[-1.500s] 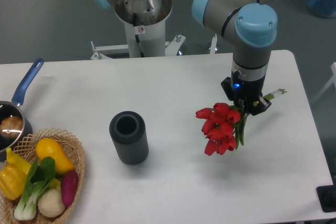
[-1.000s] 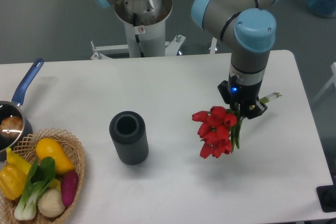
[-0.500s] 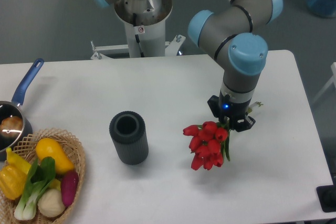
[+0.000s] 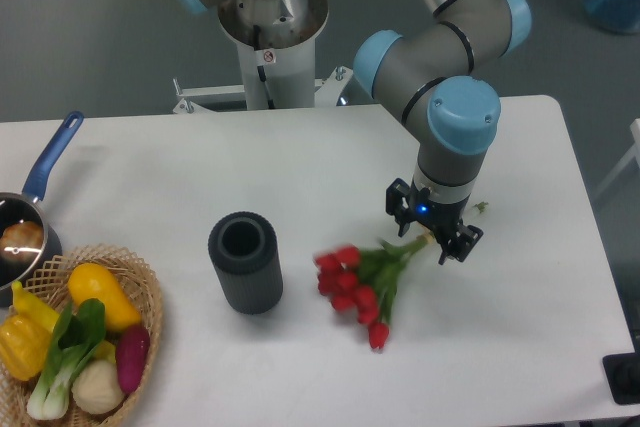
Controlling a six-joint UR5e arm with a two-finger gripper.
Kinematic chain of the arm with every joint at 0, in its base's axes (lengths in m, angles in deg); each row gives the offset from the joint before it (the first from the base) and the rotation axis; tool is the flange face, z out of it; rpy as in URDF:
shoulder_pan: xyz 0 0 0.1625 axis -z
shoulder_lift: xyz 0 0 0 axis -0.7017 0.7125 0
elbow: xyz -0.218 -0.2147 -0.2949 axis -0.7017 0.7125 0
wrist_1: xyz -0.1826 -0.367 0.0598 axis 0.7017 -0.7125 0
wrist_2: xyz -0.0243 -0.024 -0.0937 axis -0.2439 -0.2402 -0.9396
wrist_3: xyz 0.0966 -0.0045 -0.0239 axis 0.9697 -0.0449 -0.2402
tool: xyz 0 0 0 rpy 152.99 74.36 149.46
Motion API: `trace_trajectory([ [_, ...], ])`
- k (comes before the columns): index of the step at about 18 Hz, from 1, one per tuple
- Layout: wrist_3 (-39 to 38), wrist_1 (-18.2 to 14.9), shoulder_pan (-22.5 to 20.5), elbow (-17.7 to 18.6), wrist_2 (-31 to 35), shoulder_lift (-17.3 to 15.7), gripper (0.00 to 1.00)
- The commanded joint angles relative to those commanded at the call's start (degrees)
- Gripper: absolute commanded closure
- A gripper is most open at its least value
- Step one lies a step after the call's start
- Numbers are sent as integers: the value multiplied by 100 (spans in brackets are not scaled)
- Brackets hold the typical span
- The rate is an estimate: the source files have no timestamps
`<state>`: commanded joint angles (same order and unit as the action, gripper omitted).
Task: Place the flowers on the table
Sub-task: 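Open the gripper to release the tulips onto the table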
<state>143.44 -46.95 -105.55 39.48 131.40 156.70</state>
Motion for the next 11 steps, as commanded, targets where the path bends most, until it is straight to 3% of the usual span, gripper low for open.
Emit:
trace_trajectory([
  [4, 131, 27, 17, -44, 0, -18, 0],
  [8, 456, 413, 0, -53, -9, -9, 0],
  [11, 466, 431, 9, -18, 0, 17, 0],
])
